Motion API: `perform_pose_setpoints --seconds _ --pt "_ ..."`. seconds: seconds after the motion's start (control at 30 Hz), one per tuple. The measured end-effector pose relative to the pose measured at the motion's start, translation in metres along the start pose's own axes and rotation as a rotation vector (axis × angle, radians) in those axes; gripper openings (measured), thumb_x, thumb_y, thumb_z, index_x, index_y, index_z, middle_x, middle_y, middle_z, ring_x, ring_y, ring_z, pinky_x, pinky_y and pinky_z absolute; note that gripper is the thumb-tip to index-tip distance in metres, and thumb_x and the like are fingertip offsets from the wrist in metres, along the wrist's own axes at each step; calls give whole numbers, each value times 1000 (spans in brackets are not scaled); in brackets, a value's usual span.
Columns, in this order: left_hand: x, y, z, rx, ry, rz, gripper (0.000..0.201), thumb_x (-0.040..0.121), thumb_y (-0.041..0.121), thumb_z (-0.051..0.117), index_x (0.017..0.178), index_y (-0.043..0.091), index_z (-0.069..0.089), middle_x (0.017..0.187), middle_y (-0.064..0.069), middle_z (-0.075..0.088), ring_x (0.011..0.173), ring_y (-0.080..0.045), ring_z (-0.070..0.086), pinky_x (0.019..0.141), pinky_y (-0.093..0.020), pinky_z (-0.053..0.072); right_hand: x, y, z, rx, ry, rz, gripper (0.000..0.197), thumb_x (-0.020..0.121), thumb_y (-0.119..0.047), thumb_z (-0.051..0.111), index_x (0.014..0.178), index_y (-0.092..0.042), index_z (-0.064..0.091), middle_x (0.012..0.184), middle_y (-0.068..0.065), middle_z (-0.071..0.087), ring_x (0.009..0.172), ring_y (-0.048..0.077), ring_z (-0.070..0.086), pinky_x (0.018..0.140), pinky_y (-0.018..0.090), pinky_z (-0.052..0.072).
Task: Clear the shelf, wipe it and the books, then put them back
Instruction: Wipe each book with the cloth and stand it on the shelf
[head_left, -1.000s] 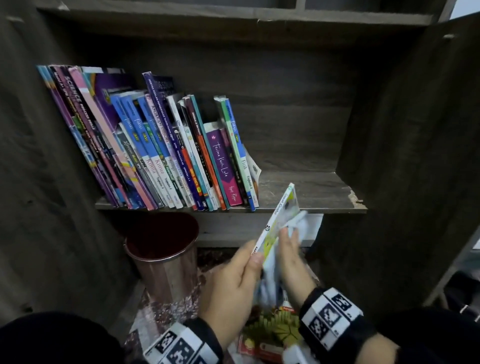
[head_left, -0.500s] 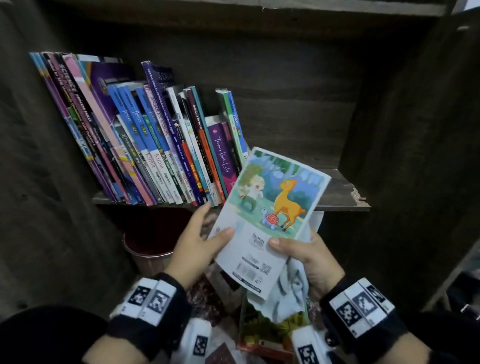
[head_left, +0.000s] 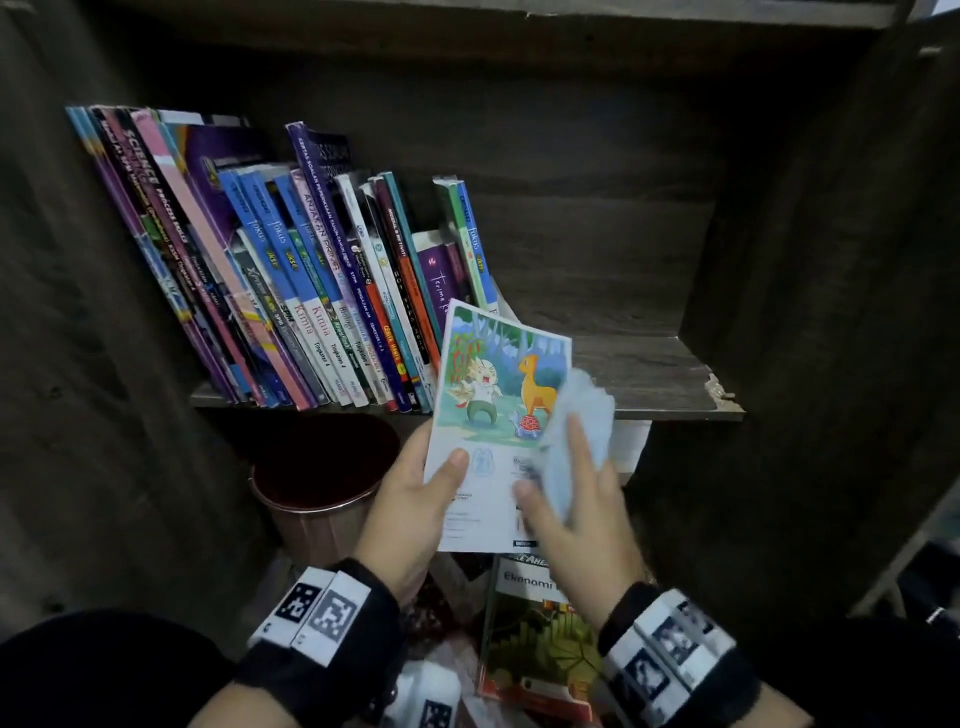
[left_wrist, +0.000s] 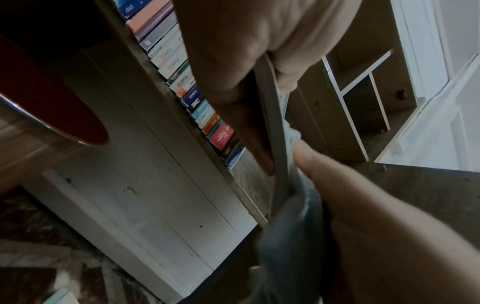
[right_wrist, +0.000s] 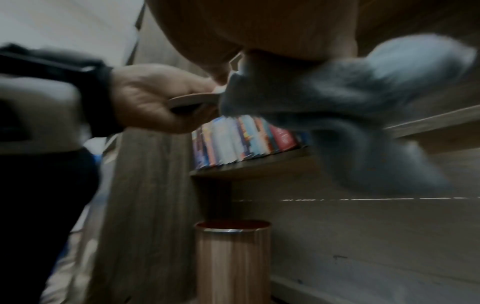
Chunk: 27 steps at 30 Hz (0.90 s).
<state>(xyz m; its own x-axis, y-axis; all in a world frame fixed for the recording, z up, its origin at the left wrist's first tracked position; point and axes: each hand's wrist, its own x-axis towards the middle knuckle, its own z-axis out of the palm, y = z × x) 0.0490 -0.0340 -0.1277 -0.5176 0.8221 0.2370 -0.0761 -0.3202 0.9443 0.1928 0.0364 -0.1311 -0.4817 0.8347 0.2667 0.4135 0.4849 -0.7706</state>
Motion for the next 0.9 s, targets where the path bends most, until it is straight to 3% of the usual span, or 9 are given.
perform_pose_setpoints --seconds 0.07,0.13,0.3,0.4,0.53,0.7,0.77,0.83,0.9 --pt "1 -1 0 30 53 42 33 92 28 46 121 16 57 116 -9 69 107 -30 65 94 -47 50 -15 6 17 -270 -161 -208 66 85 -73 13 141 -53 -18 160 4 -7 146 15 -11 120 37 4" --pt "-1 -5 -1 63 57 47 37 94 38 43 120 17 60 117 -7 69 113 -28 63 100 -47 46 -24 8 28 -331 -258 -392 56 88 -69 -1 136 -56 -28 159 4 -19 142 11 -27 120 36 -6" --pt "-17 -15 7 261 -85 11 31 90 41 44 112 28 63 107 12 72 101 -7 65 88 -19 48 1 18 13 -304 -142 -344 47 84 -74 -5 129 -71 -18 161 3 -6 147 12 -14 121 41 6" --pt "-23 -13 14 239 -160 -23 32 89 38 44 115 29 62 102 3 74 91 -12 69 79 -27 54 21 24 0 -221 49 -176 42 85 -71 7 124 -74 -11 158 8 17 146 21 12 117 46 20" --pt "-20 -1 14 224 -88 67 30 89 37 42 111 30 63 102 10 74 94 -8 69 80 -23 53 11 24 14 -138 63 -53 43 87 -68 10 120 -78 -15 156 6 17 143 23 17 115 47 25" --pt "-16 1 9 163 -36 62 33 95 30 39 117 22 62 109 12 71 105 -3 65 83 -11 47 -24 23 40 -235 -130 -438 47 93 -66 4 137 -65 -13 161 1 0 146 9 -13 118 32 0" --pt "-19 -3 9 224 -78 49 33 92 34 40 115 25 62 108 17 71 105 1 64 83 -8 45 -17 28 37 -288 -105 -466 49 92 -67 2 138 -63 -14 161 3 1 146 9 -14 118 30 -6" --pt "-25 -9 12 289 -134 31 27 93 33 41 112 32 62 104 19 71 98 1 65 81 -11 47 -1 31 29 -275 5 -364 51 89 -71 2 139 -63 -9 161 8 7 148 17 -2 119 34 -1" --pt "-30 -12 18 284 -192 -18 25 91 35 44 109 36 63 100 11 74 89 -5 68 75 -19 52 17 34 15 -186 157 -176 59 87 -73 10 143 -56 -1 158 11 16 145 26 17 118 44 18"
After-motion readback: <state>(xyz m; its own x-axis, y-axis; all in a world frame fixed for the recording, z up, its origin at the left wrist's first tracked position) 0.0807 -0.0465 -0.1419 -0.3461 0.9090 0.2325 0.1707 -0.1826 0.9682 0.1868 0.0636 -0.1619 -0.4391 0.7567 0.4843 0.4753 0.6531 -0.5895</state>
